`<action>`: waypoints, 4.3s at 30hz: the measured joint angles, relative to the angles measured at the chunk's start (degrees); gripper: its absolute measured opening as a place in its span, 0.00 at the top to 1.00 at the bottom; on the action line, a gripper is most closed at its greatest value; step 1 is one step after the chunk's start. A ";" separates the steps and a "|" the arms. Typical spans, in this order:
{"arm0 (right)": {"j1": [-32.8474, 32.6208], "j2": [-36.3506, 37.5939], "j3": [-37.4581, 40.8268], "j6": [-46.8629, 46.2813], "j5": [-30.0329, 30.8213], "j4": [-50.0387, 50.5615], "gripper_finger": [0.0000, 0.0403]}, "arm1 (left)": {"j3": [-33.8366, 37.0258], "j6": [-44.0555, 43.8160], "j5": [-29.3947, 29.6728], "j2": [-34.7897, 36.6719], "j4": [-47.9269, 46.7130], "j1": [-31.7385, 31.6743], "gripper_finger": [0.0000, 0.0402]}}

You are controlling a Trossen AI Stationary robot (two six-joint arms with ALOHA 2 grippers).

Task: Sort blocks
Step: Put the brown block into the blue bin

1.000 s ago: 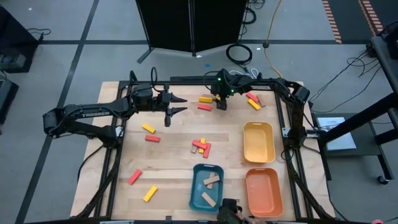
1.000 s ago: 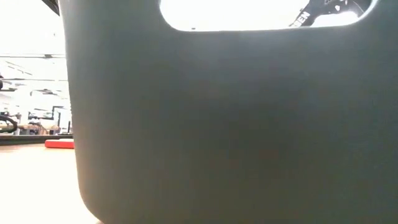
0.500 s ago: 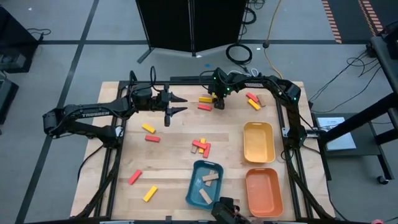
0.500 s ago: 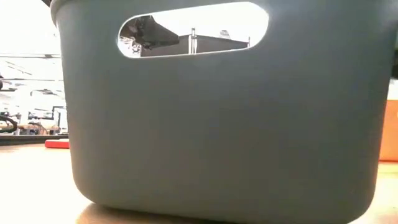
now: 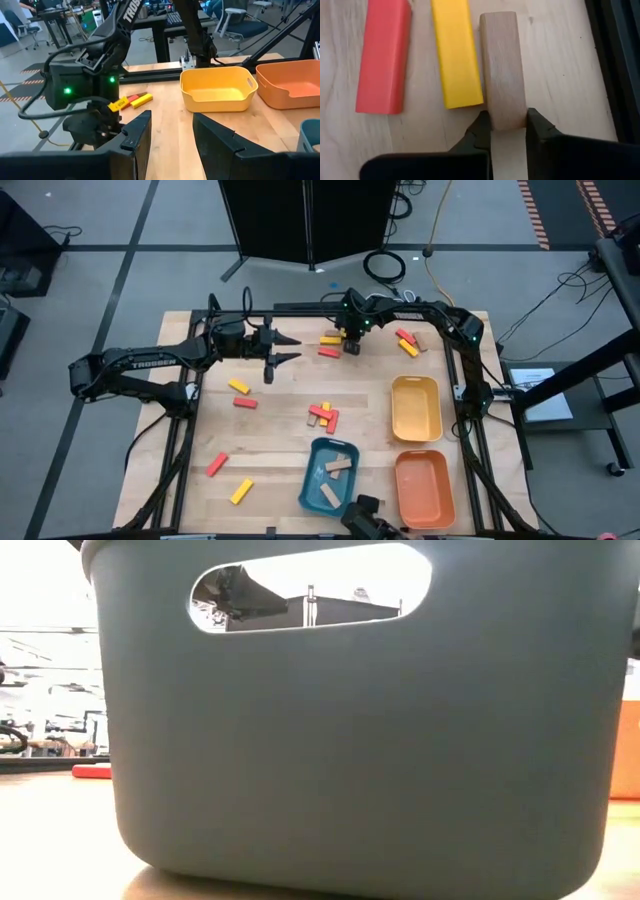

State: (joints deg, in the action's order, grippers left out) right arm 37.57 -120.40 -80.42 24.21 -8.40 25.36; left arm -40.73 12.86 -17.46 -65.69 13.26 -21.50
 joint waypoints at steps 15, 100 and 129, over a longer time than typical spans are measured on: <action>0.42 8.23 0.24 -4.08 0.90 6.14 0.97 | 0.73 -3.47 0.74 0.00 -2.82 -0.14 0.65; -20.85 38.73 22.29 -20.06 -9.43 -37.25 0.69 | 9.90 -14.25 4.14 -12.90 50.32 7.39 0.78; -41.54 45.94 22.32 -26.31 -9.68 -5.88 0.68 | -15.71 -35.36 54.75 -28.76 7.23 51.24 0.78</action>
State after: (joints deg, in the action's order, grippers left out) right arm -3.97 -74.46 -58.11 -2.10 -18.09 19.49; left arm -56.44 -22.50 37.29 -94.46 20.50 29.74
